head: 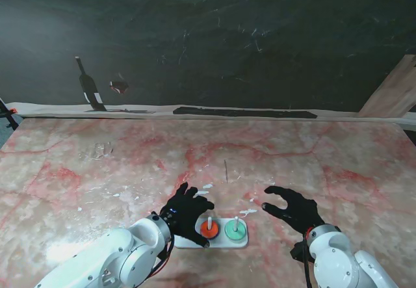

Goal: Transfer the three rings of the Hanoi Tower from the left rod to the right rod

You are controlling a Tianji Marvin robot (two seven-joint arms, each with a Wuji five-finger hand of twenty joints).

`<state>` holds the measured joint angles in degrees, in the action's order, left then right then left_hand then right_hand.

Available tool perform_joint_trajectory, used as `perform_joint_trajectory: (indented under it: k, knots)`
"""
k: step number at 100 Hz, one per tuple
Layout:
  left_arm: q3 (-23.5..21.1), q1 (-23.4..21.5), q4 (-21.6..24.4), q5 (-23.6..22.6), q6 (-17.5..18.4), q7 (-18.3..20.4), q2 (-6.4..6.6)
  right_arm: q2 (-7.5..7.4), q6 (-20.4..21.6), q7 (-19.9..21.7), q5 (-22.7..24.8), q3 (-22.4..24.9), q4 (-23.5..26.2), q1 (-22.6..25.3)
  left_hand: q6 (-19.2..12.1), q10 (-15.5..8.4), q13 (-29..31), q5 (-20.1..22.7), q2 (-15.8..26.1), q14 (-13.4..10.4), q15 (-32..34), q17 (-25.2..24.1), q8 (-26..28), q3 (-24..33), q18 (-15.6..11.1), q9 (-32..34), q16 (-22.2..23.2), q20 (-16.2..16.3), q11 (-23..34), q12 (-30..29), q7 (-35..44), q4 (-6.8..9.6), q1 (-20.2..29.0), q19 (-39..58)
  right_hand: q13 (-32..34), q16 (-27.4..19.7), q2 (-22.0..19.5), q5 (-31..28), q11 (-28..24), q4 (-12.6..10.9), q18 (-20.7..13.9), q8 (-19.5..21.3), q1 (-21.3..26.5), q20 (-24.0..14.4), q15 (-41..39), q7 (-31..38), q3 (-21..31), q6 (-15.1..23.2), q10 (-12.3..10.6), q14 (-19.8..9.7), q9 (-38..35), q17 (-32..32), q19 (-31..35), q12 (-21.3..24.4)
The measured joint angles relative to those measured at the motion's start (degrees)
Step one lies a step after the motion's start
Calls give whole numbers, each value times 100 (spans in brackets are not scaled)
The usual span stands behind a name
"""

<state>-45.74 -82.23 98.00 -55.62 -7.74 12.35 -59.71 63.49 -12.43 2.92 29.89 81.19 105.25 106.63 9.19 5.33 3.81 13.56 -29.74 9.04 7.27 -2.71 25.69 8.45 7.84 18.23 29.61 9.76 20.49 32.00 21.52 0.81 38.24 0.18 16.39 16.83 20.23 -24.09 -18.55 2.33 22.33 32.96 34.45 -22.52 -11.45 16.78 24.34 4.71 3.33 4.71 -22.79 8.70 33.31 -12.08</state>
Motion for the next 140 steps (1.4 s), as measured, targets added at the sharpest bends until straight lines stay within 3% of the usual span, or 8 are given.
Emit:
perform_joint_trajectory:
  k: [30, 45, 77, 93, 98, 121, 140]
  knots:
    - [275, 246, -285, 117, -25, 41, 21, -1, -21, 29, 2, -17, -1, -17, -143, 0, -85, -10, -246, -7, -304, 2, 273, 46, -24, -420, -389, -678, -77, 96, 102, -2, -2, -48, 0, 0, 0, 0, 0, 0, 0, 0, -1, -6, 0, 0, 0, 0, 1, 1, 0, 0, -2, 0]
    - [352, 278, -387, 106, -21, -86, 19, -1, -30, 40, 2, -25, -2, -30, -345, 0, -130, -155, -307, -7, -307, 3, 330, 243, -26, -589, -411, -696, -135, 107, 142, -2, -4, -48, 0, 0, 0, 0, 0, 0, 0, 0, -1, -17, 0, 0, 0, 0, 1, 1, 0, 0, -2, 0]
    - [517, 394, -537, 134, -73, -210, -1, -3, -60, 54, 7, -42, -3, -43, -443, 0, -138, -124, -311, -7, -311, 3, 338, 437, -31, -648, -565, -760, -358, 107, 182, -2, -4, -48, 0, 0, 0, 0, 0, 0, 0, 0, -1, -20, -1, 0, 0, -1, 1, 1, 0, 0, -7, 0]
    - [607, 497, -567, 153, -82, -144, 0, -4, -73, 64, 6, -47, -4, -50, -519, 0, -137, 32, -311, -7, -313, 3, 338, 437, -32, -649, -626, -826, -446, 105, 94, -37, -13, -48, 0, 0, 0, 0, 0, 0, 0, 0, -1, -21, -1, 0, 0, -1, 1, 1, 0, 0, -13, 0]
    - [640, 538, -581, 155, -82, -110, 0, -4, -78, 67, 6, -49, -4, -52, -565, 0, -137, 297, -311, -7, -313, 3, 338, 464, -35, -649, -643, -827, -459, 100, 72, -37, -14, -48, 0, 0, 0, 0, 0, 0, 0, 0, -1, -21, -1, 0, 0, -1, 1, 1, 0, 0, -14, 0]
    - [666, 597, -602, 176, -81, -21, 1, -4, -83, 70, 4, -51, -5, -55, -617, 0, -138, 775, -311, -7, -314, 3, 269, 503, -39, -649, -662, -832, -501, 60, 88, -38, -15, -48, 0, 0, 0, 0, 0, 0, 0, 0, -2, -69, -3, 0, 0, -1, 1, 1, 0, 0, -63, 0]
    - [661, 603, -599, 176, -74, 6, 3, -4, -83, 70, 2, -53, -7, -58, -679, 0, -138, 902, -310, -7, -314, 3, 265, 503, -40, -649, -523, -833, -502, 60, 183, -38, -15, -48, 0, 0, 0, 1, 0, 0, 0, 0, -2, -79, -4, 0, 0, -1, 1, 1, 0, 0, -72, 0]
